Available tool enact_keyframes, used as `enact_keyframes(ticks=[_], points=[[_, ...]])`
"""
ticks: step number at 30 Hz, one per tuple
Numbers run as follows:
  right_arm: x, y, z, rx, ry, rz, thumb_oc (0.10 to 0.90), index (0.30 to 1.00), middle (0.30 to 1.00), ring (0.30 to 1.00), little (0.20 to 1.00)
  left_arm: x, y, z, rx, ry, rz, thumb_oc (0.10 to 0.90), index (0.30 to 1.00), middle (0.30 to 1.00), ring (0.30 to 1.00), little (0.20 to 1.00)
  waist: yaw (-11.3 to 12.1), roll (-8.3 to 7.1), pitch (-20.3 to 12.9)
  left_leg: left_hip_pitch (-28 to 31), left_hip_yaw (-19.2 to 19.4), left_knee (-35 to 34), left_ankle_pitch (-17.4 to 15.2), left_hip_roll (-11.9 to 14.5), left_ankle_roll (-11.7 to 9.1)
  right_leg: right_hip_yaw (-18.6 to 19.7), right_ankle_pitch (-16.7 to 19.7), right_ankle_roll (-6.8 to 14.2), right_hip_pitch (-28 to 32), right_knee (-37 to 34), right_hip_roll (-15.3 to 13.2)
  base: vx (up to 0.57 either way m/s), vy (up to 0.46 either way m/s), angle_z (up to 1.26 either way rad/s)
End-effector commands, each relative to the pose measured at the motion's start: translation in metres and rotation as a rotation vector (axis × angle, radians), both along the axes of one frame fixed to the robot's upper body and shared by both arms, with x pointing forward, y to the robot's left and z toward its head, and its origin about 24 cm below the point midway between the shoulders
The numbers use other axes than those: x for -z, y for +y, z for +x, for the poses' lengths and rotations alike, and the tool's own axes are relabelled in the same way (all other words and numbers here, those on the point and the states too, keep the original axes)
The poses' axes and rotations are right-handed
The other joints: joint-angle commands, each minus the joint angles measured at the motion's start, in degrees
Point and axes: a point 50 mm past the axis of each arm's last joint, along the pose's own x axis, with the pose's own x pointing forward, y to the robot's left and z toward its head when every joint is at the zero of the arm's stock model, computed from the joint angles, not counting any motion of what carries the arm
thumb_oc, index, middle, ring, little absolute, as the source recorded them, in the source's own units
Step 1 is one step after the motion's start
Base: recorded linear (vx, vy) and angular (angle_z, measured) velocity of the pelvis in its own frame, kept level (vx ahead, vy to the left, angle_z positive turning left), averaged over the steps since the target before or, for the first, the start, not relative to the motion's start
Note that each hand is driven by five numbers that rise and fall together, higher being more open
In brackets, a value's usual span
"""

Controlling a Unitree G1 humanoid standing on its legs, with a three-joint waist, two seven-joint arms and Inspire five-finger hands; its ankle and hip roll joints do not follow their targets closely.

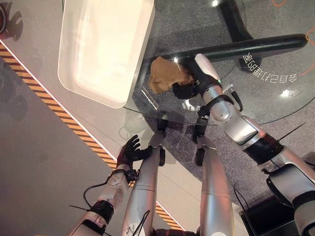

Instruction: Wipe the table with a cloth and put it in the basket.

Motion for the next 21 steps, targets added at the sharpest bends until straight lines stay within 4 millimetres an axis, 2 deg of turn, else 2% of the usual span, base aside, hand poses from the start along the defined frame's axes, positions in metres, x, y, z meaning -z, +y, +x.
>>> enact_keyframes(ticks=[1, 2, 3, 8, 10, 12, 13, 17, 20, 21], points=[[-0.046, -0.024, -0.004, 0.119, -0.234, 0.111, 0.100, 0.300, 0.300, 0.300, 0.200, 0.038, 0.003, -0.043, -0.006, 0.161, 0.025, 0.800, 0.900, 0.900, 0.900, 0.900, 0.36, 2.57, -0.63, 1.63, 2.04, 2.12, -5.81, -2.85, 2.66, -0.52, 3.10, 1.95, 0.46, -3.81, 2.96, -0.04, 0.001, 0.00], [-0.062, -0.029, -0.003, 0.151, -0.287, 0.126, 0.100, 0.300, 0.300, 0.300, 0.200, 0.034, 0.004, -0.036, -0.009, 0.140, 0.024, 0.800, 0.900, 0.900, 0.900, 0.900, 0.36, 2.56, -0.63, -0.48, 2.19, 1.74, -4.07, -2.90, 2.91, -0.82, 4.88, 1.59, -1.45, -4.51, 2.85, -0.04, 0.008, 0.00], [-0.070, -0.036, -0.001, 0.199, -0.319, 0.146, 0.100, 0.300, 0.300, 0.300, 0.200, 0.034, 0.003, -0.037, -0.009, 0.141, 0.022, 0.800, 0.900, 0.900, 0.900, 0.900, 0.53, 2.66, -0.63, -0.44, 2.09, 1.74, -4.17, -2.88, 2.87, -0.83, 4.83, 1.61, -1.38, -4.46, 2.86, -0.05, 0.009, -0.02], [-0.093, -0.071, 0.002, 0.371, -0.403, 0.225, 0.100, 0.300, 0.300, 0.300, 0.200, 0.035, 0.004, -0.039, -0.013, 0.136, 0.022, 0.800, 0.900, 0.900, 0.900, 0.900, 0.96, 2.78, -0.63, -0.34, 1.59, 1.64, -4.42, -3.03, 2.92, -1.06, 4.80, 1.55, -1.16, -4.54, 2.93, 0.00, 0.002, -0.01], [-0.101, -0.093, -0.001, 0.451, -0.438, 0.292, 0.100, 0.300, 0.300, 0.300, 0.200, 0.035, 0.005, -0.040, -0.024, 0.131, 0.018, 0.800, 0.900, 0.900, 0.900, 0.900, 0.95, 2.71, -0.63, -0.03, 1.36, 1.42, -4.48, -3.11, 2.92, -1.10, 4.79, 1.57, -0.78, -4.82, 3.01, 0.00, 0.000, 0.00], [-0.102, -0.106, -0.004, 0.491, -0.457, 0.351, 0.100, 0.300, 0.300, 0.300, 0.200, 0.034, 0.008, -0.041, -0.041, 0.123, 0.008, 0.800, 0.900, 0.900, 0.900, 0.900, 0.81, 2.62, -0.63, 0.10, 1.26, 1.34, -4.53, -3.16, 2.92, -1.04, 4.75, 1.56, -0.64, -4.94, 3.13, 0.00, 0.004, 0.02], [-0.100, -0.120, -0.007, 0.527, -0.469, 0.406, 0.100, 0.300, 0.300, 0.300, 0.200, 0.034, 0.011, -0.042, -0.074, 0.111, -0.013, 0.800, 0.900, 0.900, 0.900, 0.900, 0.62, 2.57, -0.63, 0.37, 1.20, 1.13, -4.53, -3.21, 2.98, -1.01, 4.73, 1.55, -0.40, -5.14, 3.23, 0.00, 0.000, 0.00], [-0.094, -0.135, -0.012, 0.558, -0.482, 0.495, 0.100, 0.300, 0.300, 0.300, 0.200, 0.029, 0.021, -0.041, -0.151, 0.078, -0.048, 0.800, 0.900, 0.900, 0.900, 0.900, 0.30, 2.51, -0.63, 0.78, 1.34, 1.08, -4.62, -3.16, 3.01, -0.92, 4.49, 1.44, -0.06, -5.21, 3.26, 0.00, 0.002, -0.02], [-0.084, -0.145, -0.017, 0.557, -0.481, 0.562, 0.100, 0.300, 0.300, 0.300, 0.200, 0.023, 0.029, -0.038, -0.212, 0.039, -0.039, 0.800, 0.900, 0.900, 0.900, 0.900, -0.09, 2.50, -0.63, 1.18, 1.44, 0.94, -4.60, -3.15, 2.95, -0.82, 4.22, 1.35, 0.25, -5.20, 3.36, 0.00, 0.000, 0.00], [-0.075, -0.146, -0.020, 0.544, -0.470, 0.591, 0.100, 0.300, 0.300, 0.300, 0.200, 0.018, 0.035, -0.038, -0.289, -0.005, -0.034, 0.800, 0.900, 0.900, 0.900, 0.900, -0.30, 2.46, -0.63, 1.83, 1.47, 0.68, -4.56, -3.15, 2.93, -0.82, 4.00, 1.25, 0.79, -5.28, 3.47, 0.00, 0.000, 0.00]])
